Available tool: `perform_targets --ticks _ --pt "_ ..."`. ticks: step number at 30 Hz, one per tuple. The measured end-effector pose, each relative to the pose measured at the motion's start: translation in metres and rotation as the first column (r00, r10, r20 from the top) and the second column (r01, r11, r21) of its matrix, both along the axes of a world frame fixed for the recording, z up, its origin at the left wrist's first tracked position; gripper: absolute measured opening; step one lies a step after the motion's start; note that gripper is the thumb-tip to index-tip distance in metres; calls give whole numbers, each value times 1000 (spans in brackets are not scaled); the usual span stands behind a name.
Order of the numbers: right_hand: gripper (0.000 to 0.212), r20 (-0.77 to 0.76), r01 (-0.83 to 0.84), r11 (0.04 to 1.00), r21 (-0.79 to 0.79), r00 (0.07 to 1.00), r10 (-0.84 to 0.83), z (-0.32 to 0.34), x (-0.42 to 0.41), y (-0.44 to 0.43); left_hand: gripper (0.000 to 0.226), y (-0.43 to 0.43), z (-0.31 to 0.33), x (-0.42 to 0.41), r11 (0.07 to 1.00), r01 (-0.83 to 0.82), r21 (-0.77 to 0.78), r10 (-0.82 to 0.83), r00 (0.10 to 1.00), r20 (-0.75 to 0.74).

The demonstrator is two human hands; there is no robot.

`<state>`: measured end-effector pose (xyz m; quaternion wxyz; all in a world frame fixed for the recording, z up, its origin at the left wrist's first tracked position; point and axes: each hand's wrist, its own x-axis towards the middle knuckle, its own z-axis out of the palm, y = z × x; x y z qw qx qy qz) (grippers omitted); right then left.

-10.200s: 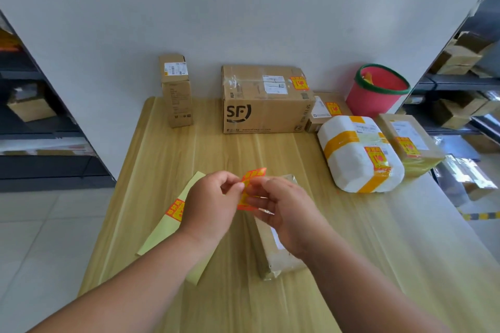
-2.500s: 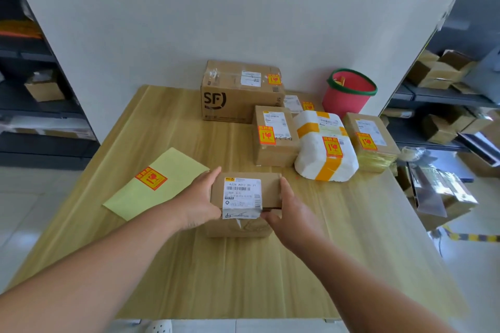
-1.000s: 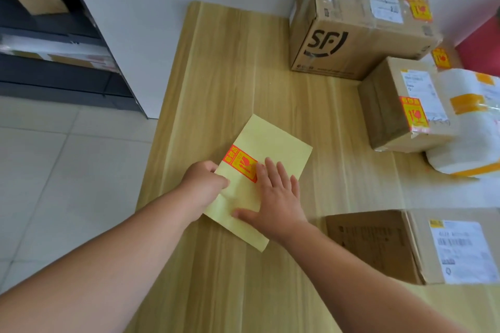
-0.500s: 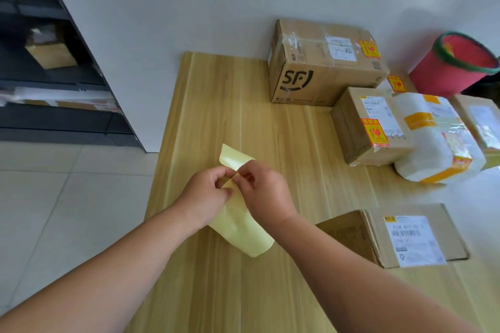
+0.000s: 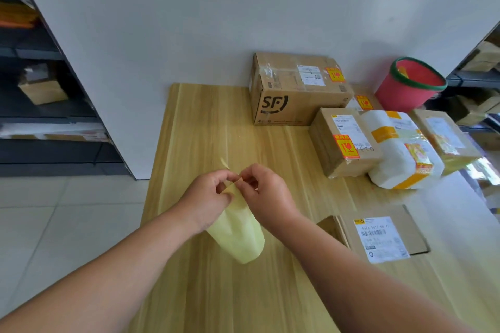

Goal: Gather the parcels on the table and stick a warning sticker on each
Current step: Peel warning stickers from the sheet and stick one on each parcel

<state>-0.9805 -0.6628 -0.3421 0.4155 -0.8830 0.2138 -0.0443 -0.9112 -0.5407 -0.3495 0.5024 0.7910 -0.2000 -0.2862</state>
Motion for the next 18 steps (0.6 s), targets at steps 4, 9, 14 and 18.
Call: perform_targets --ticks 4,9,14,18 --pt "9 24 30 999 35 999 -31 3 -1 -4 34 -5 3 1 1000 7 11 -7 1000 20" --pt "13 18 67 996 59 997 -68 6 0 -11 37 -8 6 2 999 35 0 -35 999 19" --pt "16 30 160 974 161 986 -167 4 1 -17 42 -11 8 3 1000 26 -7 -27 999 -20" --pt "18 -29 346 874 341 933 -358 2 3 -32 37 -9 4 7 998 -61 0 61 995 -82"
